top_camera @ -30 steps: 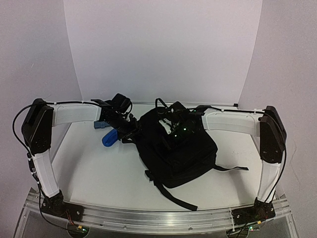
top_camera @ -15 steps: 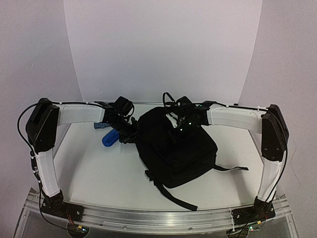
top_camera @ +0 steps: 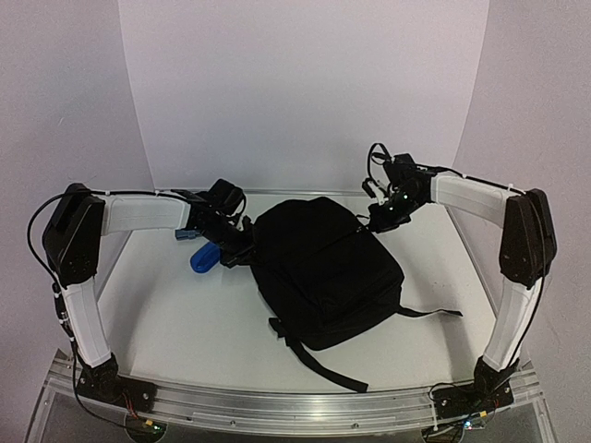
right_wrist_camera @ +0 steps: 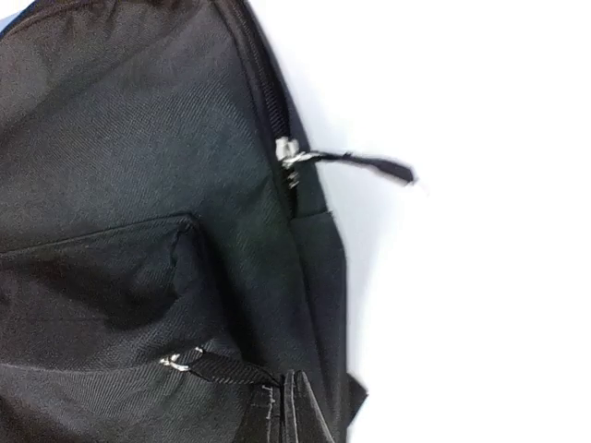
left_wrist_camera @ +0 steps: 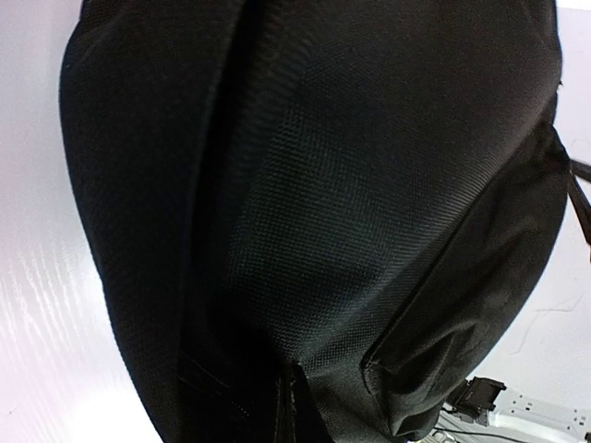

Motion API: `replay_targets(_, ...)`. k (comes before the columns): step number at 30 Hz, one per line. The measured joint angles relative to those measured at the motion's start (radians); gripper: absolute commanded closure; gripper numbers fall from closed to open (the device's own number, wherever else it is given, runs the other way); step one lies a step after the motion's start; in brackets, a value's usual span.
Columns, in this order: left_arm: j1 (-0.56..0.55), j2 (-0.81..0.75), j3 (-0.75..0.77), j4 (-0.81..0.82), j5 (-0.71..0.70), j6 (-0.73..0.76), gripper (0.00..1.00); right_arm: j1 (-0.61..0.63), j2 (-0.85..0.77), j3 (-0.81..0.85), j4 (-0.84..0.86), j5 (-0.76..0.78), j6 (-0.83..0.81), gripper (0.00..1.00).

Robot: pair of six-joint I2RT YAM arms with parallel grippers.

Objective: Pack the student bag
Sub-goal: Unzip the student bag at the center of the board.

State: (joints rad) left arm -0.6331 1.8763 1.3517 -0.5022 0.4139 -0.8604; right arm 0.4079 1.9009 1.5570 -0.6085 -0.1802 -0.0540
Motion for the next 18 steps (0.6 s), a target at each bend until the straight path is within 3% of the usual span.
replay_targets(8, -0.024, -0.011, 0.000, 0.027, 0.020, 0.056, 1.00, -0.044, 0.143, 0.163, -0.049, -0.065, -0.043, 1.00)
replay_targets(18, -0.210, 0.026, 0.100, -0.012, 0.065, 0.188, 1.00, -0.045, 0.260, 0.389, -0.084, -0.103, -0.036, 1.00)
